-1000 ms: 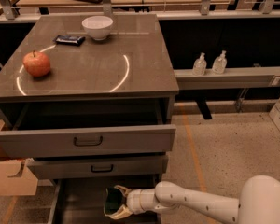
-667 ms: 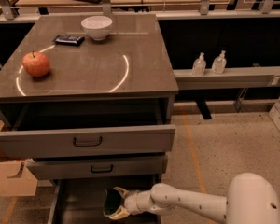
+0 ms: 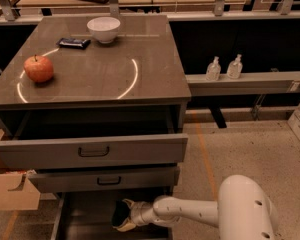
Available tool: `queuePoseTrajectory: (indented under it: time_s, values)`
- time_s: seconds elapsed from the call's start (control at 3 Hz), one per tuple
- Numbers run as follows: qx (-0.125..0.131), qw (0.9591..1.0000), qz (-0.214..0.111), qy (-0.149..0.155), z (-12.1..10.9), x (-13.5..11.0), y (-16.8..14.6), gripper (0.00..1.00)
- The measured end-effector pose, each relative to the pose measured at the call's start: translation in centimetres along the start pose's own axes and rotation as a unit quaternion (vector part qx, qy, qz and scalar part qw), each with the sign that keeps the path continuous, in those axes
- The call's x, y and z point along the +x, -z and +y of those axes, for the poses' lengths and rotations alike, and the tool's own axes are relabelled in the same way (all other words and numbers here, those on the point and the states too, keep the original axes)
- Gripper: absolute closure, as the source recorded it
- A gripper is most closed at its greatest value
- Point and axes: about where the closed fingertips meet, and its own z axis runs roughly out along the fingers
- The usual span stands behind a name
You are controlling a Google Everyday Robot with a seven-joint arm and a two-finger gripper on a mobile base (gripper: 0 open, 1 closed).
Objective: Place sponge into bottom drawer
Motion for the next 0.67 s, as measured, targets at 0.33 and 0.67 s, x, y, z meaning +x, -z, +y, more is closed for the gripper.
queuePoseTrajectory:
  time_s: [0.33, 0.67]
  values:
    - [0.002, 0.9998, 0.017, -0.004, -0.53, 1.17, -1.17, 0.05]
    - [0.018, 0.9997, 0.002, -0.018, -1.39, 1.15, -0.23, 0.16]
